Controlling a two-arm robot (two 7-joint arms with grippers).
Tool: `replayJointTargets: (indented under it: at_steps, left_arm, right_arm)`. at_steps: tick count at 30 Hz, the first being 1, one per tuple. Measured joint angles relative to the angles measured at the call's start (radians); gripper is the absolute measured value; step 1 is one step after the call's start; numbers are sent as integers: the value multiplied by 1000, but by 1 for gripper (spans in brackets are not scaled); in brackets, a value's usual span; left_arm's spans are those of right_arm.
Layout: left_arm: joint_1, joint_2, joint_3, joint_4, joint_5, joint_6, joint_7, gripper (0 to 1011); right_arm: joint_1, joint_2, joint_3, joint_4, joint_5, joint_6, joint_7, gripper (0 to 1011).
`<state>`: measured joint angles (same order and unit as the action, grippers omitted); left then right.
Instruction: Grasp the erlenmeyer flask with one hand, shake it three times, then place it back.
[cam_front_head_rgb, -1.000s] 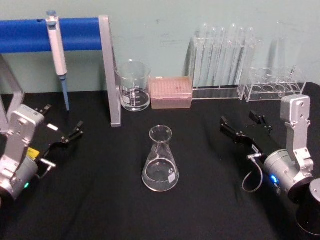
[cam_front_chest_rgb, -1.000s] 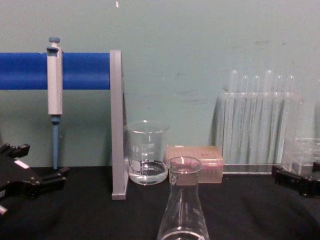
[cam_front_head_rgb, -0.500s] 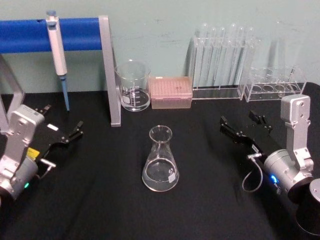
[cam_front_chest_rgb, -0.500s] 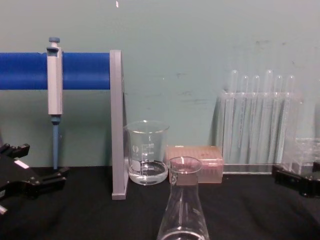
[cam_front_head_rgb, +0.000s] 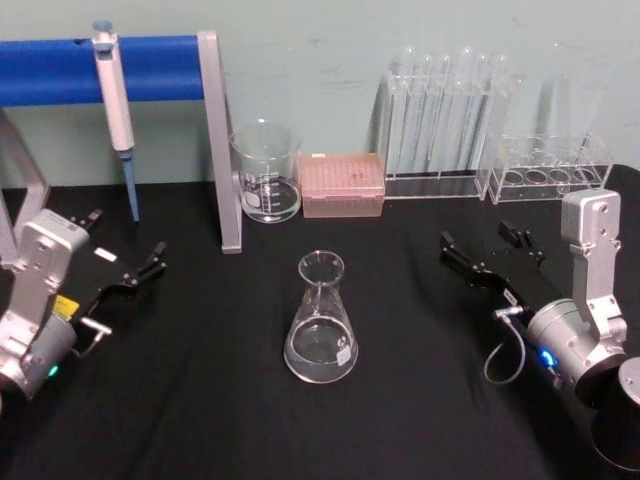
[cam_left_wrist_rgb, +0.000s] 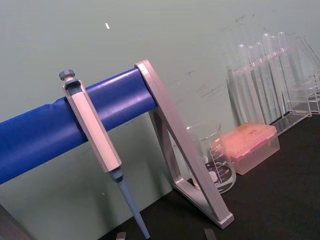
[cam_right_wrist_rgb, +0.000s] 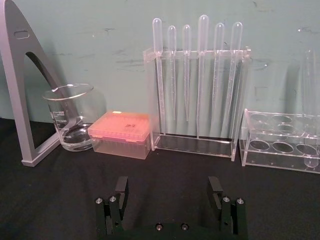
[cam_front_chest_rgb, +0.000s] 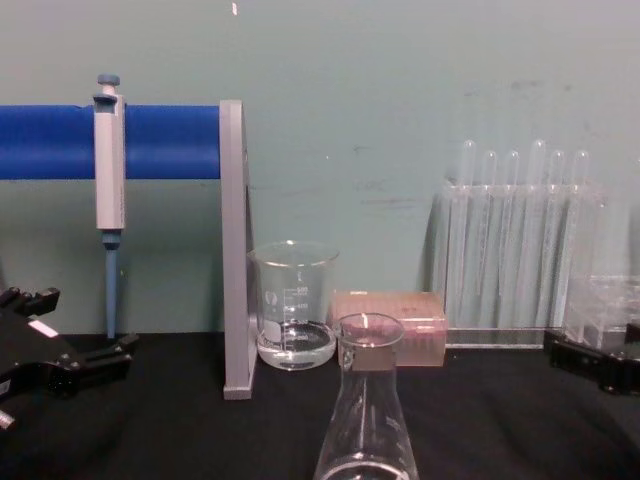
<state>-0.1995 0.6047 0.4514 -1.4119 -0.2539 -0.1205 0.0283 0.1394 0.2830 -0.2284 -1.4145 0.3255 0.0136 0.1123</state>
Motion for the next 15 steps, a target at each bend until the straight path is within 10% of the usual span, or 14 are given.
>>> replayJointTargets:
  at_steps: [15]
  left_arm:
    - [0, 0, 0, 0, 0, 0, 0, 1001]
  right_arm:
    - [0, 0, 0, 0, -1, 0, -1, 1003]
